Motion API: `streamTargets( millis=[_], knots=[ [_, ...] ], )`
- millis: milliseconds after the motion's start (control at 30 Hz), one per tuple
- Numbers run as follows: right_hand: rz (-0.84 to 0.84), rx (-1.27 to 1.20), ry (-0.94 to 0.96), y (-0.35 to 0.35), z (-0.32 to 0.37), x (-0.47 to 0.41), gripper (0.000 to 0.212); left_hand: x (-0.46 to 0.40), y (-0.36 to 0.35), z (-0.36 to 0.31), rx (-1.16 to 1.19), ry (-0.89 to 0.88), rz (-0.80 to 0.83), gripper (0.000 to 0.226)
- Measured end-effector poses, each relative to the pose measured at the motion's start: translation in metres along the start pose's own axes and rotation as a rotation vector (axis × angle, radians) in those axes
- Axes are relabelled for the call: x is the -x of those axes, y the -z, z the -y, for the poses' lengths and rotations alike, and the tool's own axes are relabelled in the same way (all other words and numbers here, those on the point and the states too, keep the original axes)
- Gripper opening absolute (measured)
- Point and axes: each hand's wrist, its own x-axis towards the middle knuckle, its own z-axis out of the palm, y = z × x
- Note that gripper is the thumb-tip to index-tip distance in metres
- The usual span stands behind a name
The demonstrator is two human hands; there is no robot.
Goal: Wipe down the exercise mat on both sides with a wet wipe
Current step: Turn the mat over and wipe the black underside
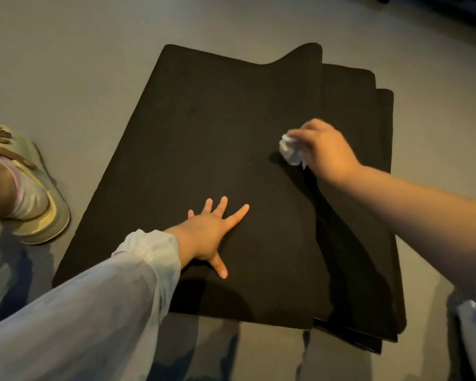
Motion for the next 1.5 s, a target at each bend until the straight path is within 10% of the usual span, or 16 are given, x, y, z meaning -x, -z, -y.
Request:
streamTargets(
  millis=[333,967,1267,1367,1500],
  knots=[
    [0.211,0.062,-0.159,-0.044,-0.026,-0.018,0.028,-0.006,0.003,-0.004,0.017,0.040,0.046,0.139],
    [0.554,-0.034,0.775,-0.008,0.038,0.171,0.023,0.002,0.010,-0.014,-0.130,0.065,0.053,0.138],
    [0.076,0.150,0.144,-0.018,-0.067,0.003,0.026,-0.005,0.008,-0.021,-0.092,0.103,0.098,0.138],
    [-0.143,-0.078,-0.253,-0.034,-0.070,-0.014,0.029,-0.008,0.009,-0.020,-0.091,0.110,0.108,0.139],
    [-0.192,-0.293,-0.297,-0.040,-0.057,0.018,0.026,-0.011,0.007,-0.019,-0.104,0.108,0.102,0.140]
  ],
)
